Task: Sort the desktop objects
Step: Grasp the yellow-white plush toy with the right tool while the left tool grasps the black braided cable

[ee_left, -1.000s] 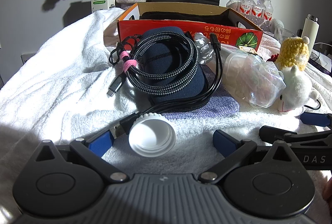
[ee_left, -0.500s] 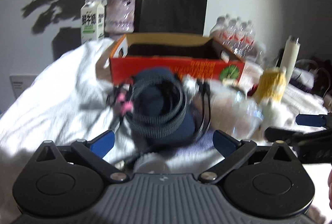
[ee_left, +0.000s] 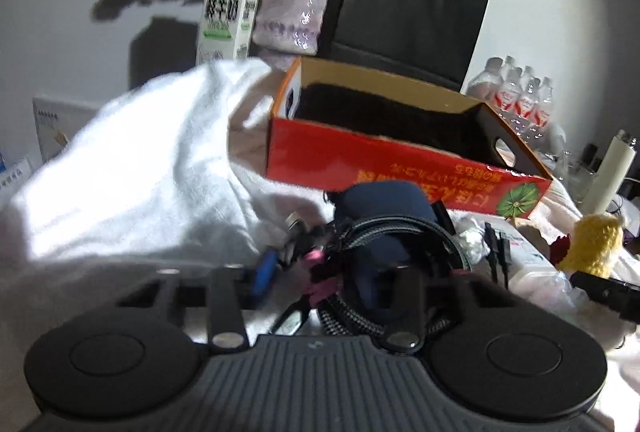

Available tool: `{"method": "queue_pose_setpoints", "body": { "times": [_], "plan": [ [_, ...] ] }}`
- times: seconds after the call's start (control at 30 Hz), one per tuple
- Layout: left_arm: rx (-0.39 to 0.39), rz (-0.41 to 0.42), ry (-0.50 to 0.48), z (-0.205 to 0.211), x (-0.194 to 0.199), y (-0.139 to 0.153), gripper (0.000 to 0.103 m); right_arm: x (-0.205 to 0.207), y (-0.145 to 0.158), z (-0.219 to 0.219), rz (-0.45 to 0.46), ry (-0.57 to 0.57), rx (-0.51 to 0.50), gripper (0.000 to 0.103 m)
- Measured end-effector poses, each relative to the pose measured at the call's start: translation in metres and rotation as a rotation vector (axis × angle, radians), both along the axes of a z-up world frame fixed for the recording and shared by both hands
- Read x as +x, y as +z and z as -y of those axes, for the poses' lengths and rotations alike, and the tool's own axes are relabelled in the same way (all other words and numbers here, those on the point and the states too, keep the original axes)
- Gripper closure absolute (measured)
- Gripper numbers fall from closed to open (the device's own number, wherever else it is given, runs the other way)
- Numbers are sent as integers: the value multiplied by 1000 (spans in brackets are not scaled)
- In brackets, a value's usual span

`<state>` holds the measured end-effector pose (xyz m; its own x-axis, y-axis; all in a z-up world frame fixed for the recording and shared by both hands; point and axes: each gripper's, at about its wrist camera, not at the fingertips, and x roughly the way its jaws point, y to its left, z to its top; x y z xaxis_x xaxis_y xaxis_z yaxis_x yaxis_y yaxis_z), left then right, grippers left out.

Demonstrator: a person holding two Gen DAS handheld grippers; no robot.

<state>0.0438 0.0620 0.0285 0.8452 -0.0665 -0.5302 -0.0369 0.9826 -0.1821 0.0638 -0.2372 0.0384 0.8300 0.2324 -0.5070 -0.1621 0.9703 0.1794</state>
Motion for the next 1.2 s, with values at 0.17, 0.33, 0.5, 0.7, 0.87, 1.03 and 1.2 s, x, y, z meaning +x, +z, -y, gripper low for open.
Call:
{"method": "queue_pose_setpoints", "body": {
  "times": [0.17, 0.33, 0.5, 0.7, 0.87, 1.03, 1.2],
  "plan": [
    [0, 39, -19, 3, -19, 6, 79, -11, 12, 1, 70, -16, -23, 73],
    [26, 140, -27, 12, -51, 28, 88, -22, 21, 11, 75, -17, 0, 76],
    [21, 200, -36, 14, -80, 47, 93, -48, 31, 24, 107, -28, 31, 81],
    [-52, 228, -59, 9, -125, 58, 94, -109, 39, 46, 120, -14, 40, 99],
    [-84, 215, -139, 24, -157, 56, 94, -135, 20, 57, 54, -41, 41, 89],
    [-63, 123, -196, 41, -158, 28, 94, -128, -1, 65, -7, -120, 83, 43],
    [-19, 93, -197, 50, -155, 10, 94, -116, -17, 44, -74, -155, -4, 31]
  ]
}}
